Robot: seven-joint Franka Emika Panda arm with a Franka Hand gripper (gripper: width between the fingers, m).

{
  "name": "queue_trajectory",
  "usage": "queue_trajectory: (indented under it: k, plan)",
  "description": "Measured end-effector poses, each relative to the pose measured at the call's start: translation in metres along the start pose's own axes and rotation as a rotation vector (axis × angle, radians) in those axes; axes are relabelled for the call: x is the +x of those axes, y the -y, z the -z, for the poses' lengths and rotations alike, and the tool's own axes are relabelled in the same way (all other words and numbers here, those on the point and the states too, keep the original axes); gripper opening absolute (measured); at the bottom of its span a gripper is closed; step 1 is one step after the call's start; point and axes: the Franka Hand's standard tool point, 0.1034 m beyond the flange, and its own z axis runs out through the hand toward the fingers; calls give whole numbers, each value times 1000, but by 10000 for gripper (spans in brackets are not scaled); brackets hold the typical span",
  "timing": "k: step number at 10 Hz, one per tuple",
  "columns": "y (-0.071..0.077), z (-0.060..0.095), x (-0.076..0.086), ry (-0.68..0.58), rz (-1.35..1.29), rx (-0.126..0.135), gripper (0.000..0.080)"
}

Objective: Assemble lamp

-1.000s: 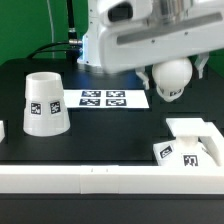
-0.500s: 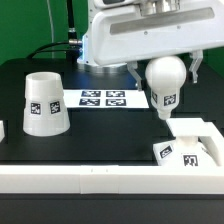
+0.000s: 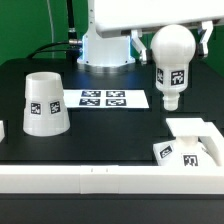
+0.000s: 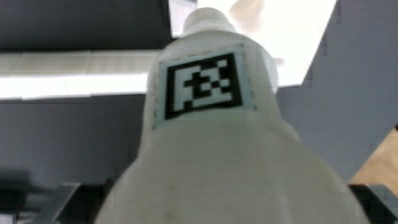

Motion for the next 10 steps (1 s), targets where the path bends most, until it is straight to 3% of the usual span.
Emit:
queue_trajectory:
  k: [3,5,10]
  plan:
    - [3,-3,-4,25,4,7,573]
    - [31,-8,7,53,49,36,573]
    - [34,-12,7,56,71,38,573]
